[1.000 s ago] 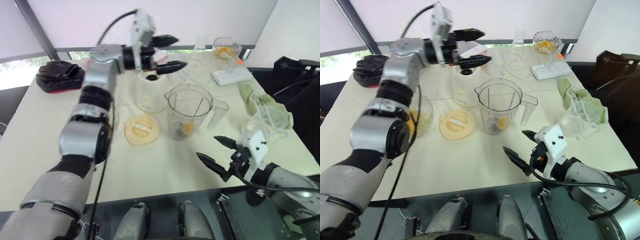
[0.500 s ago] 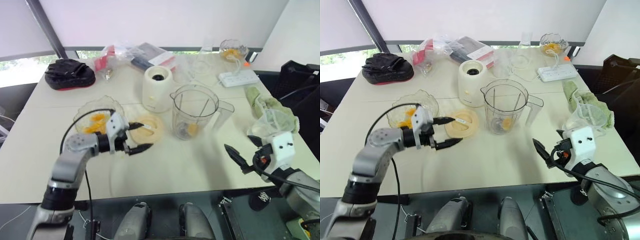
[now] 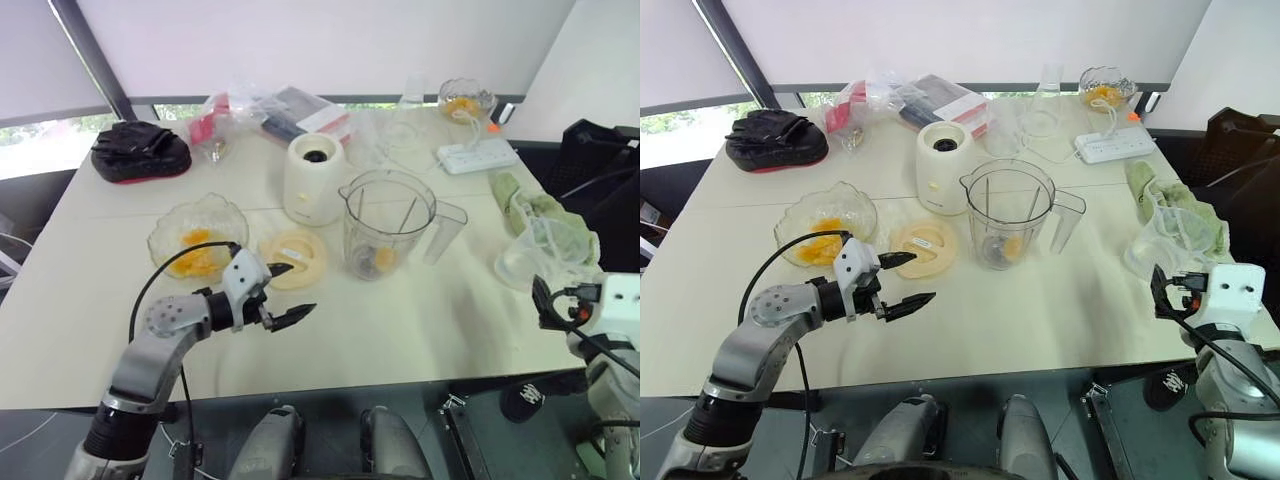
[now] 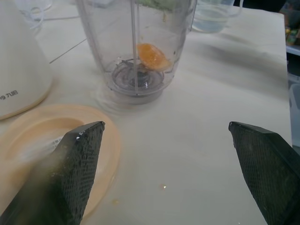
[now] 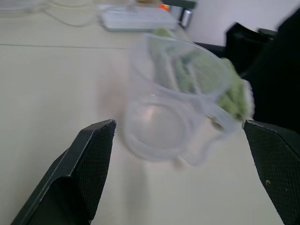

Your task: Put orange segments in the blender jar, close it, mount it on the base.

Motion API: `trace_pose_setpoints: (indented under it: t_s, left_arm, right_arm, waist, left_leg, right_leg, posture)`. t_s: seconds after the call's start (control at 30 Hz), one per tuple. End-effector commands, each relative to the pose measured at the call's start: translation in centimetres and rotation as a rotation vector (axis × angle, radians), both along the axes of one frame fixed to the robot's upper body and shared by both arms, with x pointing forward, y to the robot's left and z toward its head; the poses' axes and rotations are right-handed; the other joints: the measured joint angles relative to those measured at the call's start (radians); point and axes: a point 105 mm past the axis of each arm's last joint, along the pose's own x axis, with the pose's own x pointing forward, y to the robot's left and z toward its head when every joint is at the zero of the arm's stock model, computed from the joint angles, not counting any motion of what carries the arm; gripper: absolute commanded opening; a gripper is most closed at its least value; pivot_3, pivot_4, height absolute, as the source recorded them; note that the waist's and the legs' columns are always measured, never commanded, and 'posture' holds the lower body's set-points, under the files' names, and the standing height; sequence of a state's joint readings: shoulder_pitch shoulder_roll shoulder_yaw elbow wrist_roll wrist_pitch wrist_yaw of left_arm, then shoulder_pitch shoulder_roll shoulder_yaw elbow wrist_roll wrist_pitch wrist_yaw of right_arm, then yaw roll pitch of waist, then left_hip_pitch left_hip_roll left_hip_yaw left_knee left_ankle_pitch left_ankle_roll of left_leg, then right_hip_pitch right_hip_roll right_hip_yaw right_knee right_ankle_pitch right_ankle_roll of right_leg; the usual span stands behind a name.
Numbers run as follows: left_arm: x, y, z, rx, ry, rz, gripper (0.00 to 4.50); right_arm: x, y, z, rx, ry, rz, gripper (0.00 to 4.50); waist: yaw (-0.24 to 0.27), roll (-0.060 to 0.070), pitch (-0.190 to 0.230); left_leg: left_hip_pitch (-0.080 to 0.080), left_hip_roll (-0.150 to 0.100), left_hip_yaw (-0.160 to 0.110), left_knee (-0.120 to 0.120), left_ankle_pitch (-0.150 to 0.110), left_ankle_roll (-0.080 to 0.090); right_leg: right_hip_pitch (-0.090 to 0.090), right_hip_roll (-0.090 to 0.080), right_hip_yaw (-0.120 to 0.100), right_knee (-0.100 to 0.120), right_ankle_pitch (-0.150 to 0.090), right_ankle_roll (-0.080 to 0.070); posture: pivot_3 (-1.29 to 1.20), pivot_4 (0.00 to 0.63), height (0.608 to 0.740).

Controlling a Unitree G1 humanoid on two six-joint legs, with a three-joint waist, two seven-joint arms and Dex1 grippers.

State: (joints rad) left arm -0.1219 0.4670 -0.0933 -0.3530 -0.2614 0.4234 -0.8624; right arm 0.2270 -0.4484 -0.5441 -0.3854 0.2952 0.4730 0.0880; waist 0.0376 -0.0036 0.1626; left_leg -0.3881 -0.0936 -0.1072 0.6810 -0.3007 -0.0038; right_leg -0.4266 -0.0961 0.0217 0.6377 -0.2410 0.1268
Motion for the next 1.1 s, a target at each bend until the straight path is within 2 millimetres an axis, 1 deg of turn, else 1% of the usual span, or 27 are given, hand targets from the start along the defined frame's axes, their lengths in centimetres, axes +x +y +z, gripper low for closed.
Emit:
trace_pose_setpoints:
  t_s: [0.03, 0.1, 0.2, 0.5, 1.03, 1.1]
  left_arm:
    - [-0.5, -0.5, 1.3, -0.009, -0.066, -0.014, 4.43]
    - [-0.8, -0.5, 1.3, -0.013, -0.063, -0.01, 4.43]
    - [-0.9, -0.5, 1.4, -0.016, -0.063, -0.005, 4.43]
    - [-1.5, -0.7, 1.3, -0.016, -0.06, 0.007, 4.43]
    - [-1.5, -0.7, 1.4, 0.003, -0.077, 0.014, 4.43]
    - [-1.5, -0.8, 1.5, 0.003, -0.079, 0.014, 4.43]
  right_arm:
    - [-0.7, -2.6, 1.1, -0.035, -0.056, -0.129, 4.5]
    - [-0.7, -3.5, 1.1, -0.018, -0.063, -0.171, 4.5]
    - [-0.4, -4.0, 0.9, -0.005, -0.064, -0.193, 4.5]
    - [0.4, -4.4, 0.6, 0.031, -0.063, -0.202, 4.5]
    - [1.8, -6.2, -0.1, 0.085, -0.08, -0.29, 4.5]
    - [2.2, -6.4, 0.0, 0.089, -0.088, -0.296, 4.5]
  waist:
    - [-0.001, 0.001, 0.0]
    - [-0.001, 0.002, 0.0]
    - [-0.002, 0.004, -0.001]
    - [-0.002, 0.007, -0.002]
    - [-0.003, 0.008, -0.002]
    - [-0.004, 0.009, -0.002]
  left_leg:
    - [0.0, 0.0, 0.0, 0.0, 0.0, 0.0]
    - [0.0, 0.0, 0.0, 0.0, 0.0, 0.0]
    - [0.0, 0.0, 0.0, 0.0, 0.0, 0.0]
    - [0.0, 0.0, 0.0, 0.0, 0.0, 0.0]
    - [0.0, 0.0, 0.001, -0.001, 0.0, 0.0]
    - [0.0, 0.0, 0.001, -0.001, 0.0, 0.0]
  right_leg:
    - [0.0, 0.0, 0.0, 0.0, 0.0, 0.0]
    - [0.0, 0.0, 0.0, 0.0, 0.0, 0.0]
    - [0.0, 0.0, 0.0, 0.0, 0.0, 0.0]
    - [0.001, 0.0, 0.0, -0.001, 0.0, 0.0]
    - [0.001, 0.0, 0.0, -0.002, 0.0, 0.0]
    - [0.001, 0.0, 0.0, -0.002, 0.0, 0.0]
  posture:
    - [0.0, 0.15, 0.74]
    - [0.0, 0.15, 0.74]
    - [0.0, 0.15, 0.74]
    - [0.0, 0.15, 0.74]
    - [0.0, 0.15, 0.74]
    - [0.0, 0.15, 0.74]
